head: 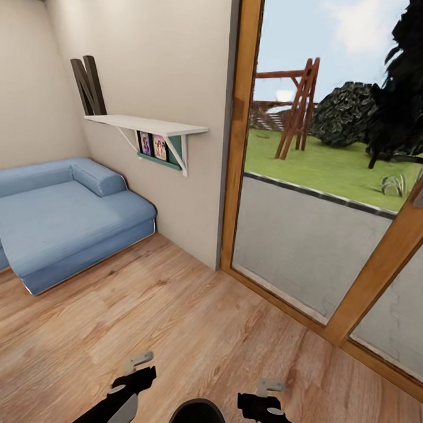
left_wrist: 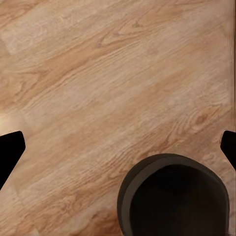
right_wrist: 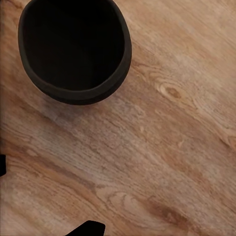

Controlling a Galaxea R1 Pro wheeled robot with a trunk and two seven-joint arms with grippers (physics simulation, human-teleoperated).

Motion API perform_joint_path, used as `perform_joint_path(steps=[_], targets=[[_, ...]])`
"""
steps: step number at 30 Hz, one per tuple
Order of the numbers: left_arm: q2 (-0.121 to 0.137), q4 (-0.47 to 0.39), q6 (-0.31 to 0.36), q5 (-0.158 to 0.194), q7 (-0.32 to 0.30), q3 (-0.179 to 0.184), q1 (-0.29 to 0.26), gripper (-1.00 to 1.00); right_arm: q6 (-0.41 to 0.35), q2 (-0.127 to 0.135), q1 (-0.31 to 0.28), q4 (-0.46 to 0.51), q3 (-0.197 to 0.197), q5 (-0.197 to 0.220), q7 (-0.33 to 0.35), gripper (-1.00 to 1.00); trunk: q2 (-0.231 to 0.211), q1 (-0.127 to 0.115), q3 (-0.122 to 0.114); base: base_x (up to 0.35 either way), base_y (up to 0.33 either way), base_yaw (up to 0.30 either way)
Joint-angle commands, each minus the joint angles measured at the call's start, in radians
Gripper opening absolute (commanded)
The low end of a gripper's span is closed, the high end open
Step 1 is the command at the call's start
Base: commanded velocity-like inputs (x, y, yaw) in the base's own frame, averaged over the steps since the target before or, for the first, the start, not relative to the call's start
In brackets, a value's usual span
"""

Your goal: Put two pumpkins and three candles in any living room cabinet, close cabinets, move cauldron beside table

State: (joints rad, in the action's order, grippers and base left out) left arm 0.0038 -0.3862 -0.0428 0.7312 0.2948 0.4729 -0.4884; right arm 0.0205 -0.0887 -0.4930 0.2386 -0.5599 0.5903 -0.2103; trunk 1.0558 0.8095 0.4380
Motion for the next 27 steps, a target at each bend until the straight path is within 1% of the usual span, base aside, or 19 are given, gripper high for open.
perform_joint_path(steps=[1,2,4,5,6,7,8,9,11,15,22,27], targets=[[-0.001,0.0,-0.004,0.01,0.006,0.014,-0.001,1.0,-0.002,-0.001,-0.001,0.0,-0.008,0.01,-0.006,1.0,0.008,0.004,0.004,0.0,0.0,0.0],[-0.005,0.0,-0.003,0.01,0.006,0.028,-0.001,1.0,-0.022,-0.005,-0.002,0.001,-0.008,0.012,-0.008,1.0,0.015,0.008,0.007,0.0,0.0,0.0],[-0.008,0.0,-0.001,0.01,0.002,0.039,-0.001,1.0,-0.082,-0.016,-0.006,0.001,-0.007,0.013,-0.01,1.0,0.029,0.015,0.014,0.0,0.0,0.0],[-0.008,0.0,0.004,0.01,-0.006,0.044,-0.001,1.0,-0.136,-0.026,-0.011,0.001,-0.007,0.013,-0.011,1.0,0.036,0.019,0.017,0.0,0.0,0.0],[-0.009,0.0,0.017,0.01,-0.02,0.047,-0.001,1.0,-0.19,-0.037,-0.017,0.006,-0.006,0.013,-0.011,1.0,0.043,0.023,0.02,0.0,0.0,0.0],[-0.009,0.0,0.034,0.01,-0.035,0.049,-0.001,1.0,-0.225,-0.044,-0.022,0.015,-0.005,0.013,-0.012,1.0,0.05,0.027,0.023,0.0,0.0,0.0],[-0.01,0.0,0.059,0.01,-0.056,0.051,-0.001,1.0,-0.256,-0.051,-0.028,0.026,-0.004,0.014,-0.012,1.0,0.057,0.031,0.026,0.0,0.0,0.0],[-0.01,0.0,0.072,0.01,-0.067,0.052,-0.001,1.0,-0.264,-0.052,-0.03,0.027,-0.004,0.015,-0.012,1.0,0.064,0.035,0.029,0.0,0.0,0.0],[-0.01,0.0,0.088,0.01,-0.08,0.054,-0.001,1.0,-0.243,-0.054,-0.032,0.027,-0.004,0.014,-0.012,1.0,0.078,0.042,0.036,0.0,0.0,0.0],[-0.011,0.0,0.094,0.01,-0.086,0.063,-0.001,1.0,-0.212,-0.053,-0.033,0.027,-0.006,0.012,-0.011,1.0,0.106,0.058,0.048,0.0,0.0,0.0],[-0.011,0.0,0.094,0.01,-0.089,0.072,-0.001,1.0,-0.198,-0.052,-0.033,0.027,-0.007,0.011,-0.008,1.0,0.155,0.084,0.07,0.0,0.0,0.0],[-0.011,0.013,0.087,0.01,-0.09,0.091,0.001,1.0,-0.164,-0.051,-0.033,0.027,-0.008,0.012,-0.006,1.0,0.19,0.104,0.086,0.0,0.0,0.0]])
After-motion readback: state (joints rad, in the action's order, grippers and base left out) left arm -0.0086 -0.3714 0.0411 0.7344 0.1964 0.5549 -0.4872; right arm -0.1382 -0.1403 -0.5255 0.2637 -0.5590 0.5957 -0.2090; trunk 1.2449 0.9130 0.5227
